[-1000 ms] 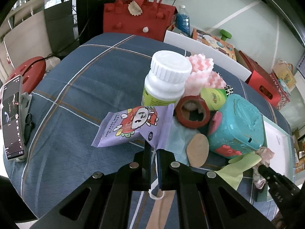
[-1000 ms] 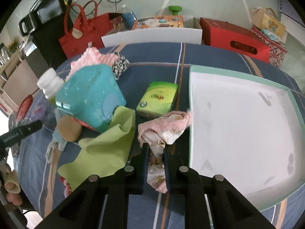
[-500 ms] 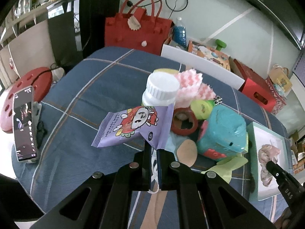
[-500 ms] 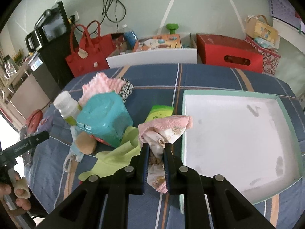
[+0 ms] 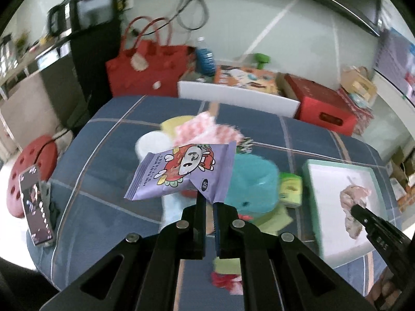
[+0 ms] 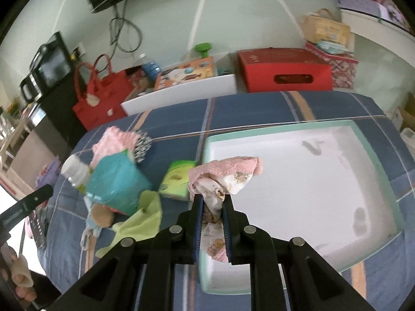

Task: Organize soft objects
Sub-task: 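Carry the pink cloth and purple packet over the white tray, then open both tools to drop the packet and cloth into the tray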

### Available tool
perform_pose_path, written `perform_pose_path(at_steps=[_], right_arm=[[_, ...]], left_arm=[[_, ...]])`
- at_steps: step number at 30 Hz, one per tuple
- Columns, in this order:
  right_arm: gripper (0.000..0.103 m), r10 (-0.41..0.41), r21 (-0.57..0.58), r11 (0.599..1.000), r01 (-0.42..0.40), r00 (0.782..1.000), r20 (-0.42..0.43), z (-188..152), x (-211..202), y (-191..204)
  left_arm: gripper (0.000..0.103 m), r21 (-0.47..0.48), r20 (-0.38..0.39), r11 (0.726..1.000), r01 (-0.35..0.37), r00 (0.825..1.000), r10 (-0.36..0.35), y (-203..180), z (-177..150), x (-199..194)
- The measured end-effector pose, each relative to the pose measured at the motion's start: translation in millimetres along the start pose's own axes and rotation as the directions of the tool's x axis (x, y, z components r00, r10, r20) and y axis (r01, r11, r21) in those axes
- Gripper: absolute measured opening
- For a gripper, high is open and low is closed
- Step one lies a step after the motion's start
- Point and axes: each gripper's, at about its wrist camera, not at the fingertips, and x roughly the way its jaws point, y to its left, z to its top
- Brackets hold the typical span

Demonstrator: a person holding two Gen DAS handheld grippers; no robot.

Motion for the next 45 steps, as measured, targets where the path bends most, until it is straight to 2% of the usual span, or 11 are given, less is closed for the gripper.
perform_pose_path(at_steps=[8,11,16,26,33,34,36,38,40,42,45], right_arm=[[0.016,-0.146,0.114,0.983,0.143,0.989,0.018,6.4,-10.2,-61.4],[0.016,-0.201,0.165,0.967,0.196,0.980,0.009,5.3,-13.6,-87.8],[0.017,-0.274,0.236,0.934,0.269,0.962,-0.014,3.1,-14.1,-121.3],[0.019,-0.304,0.321,0.895,0.311,0.950,-0.074,-5.1,-2.0,-159.3],[0.021,-0.311,0.322,0.888,0.329,0.944,-0.107,-4.6,4.3,-161.6],[0.025,-0.311,0.323,0.887,0.331,0.943,-0.113,-5.1,4.3,-161.9],[0.031,-0.314,0.321,0.885,0.337,0.942,-0.121,-5.3,3.1,-161.7],[0.042,-0.311,0.314,0.888,0.335,0.942,-0.126,-5.3,0.4,-159.9],[0.055,-0.314,0.302,0.892,0.335,0.942,-0.119,-4.3,-2.6,-156.4],[0.055,-0.310,0.287,0.899,0.329,0.944,-0.111,-2.5,-5.8,-151.9],[0.063,-0.318,0.261,0.905,0.336,0.942,-0.110,-0.4,-7.8,-144.9]], left_arm=[[0.005,0.168,0.001,0.982,0.081,0.997,-0.083,-81.8,8.8,-1.0],[0.005,0.237,-0.030,0.960,0.148,0.989,-0.145,-120.6,6.9,3.6],[0.005,0.327,-0.077,0.922,0.205,0.979,-0.191,-171.2,-0.9,18.5],[0.005,0.422,-0.175,0.861,0.285,0.957,-0.232,-252.3,-25.7,71.4],[0.007,0.385,-0.227,0.868,0.313,0.944,-0.240,-258.9,-33.8,90.8],[0.010,0.372,-0.237,0.872,0.318,0.941,-0.242,-256.5,-33.4,91.8],[0.025,0.339,-0.248,0.882,0.327,0.935,-0.252,-250.4,-32.1,92.1],[0.037,0.306,-0.244,0.894,0.326,0.935,-0.257,-242.6,-30.4,88.8],[0.040,0.285,-0.230,0.901,0.326,0.936,-0.267,-235.6,-28.6,82.2],[0.041,0.269,-0.221,0.904,0.332,0.935,-0.277,-230.5,-27.0,75.5],[0.046,0.222,-0.220,0.921,0.319,0.937,-0.272,-218.6,-24.2,67.7]])
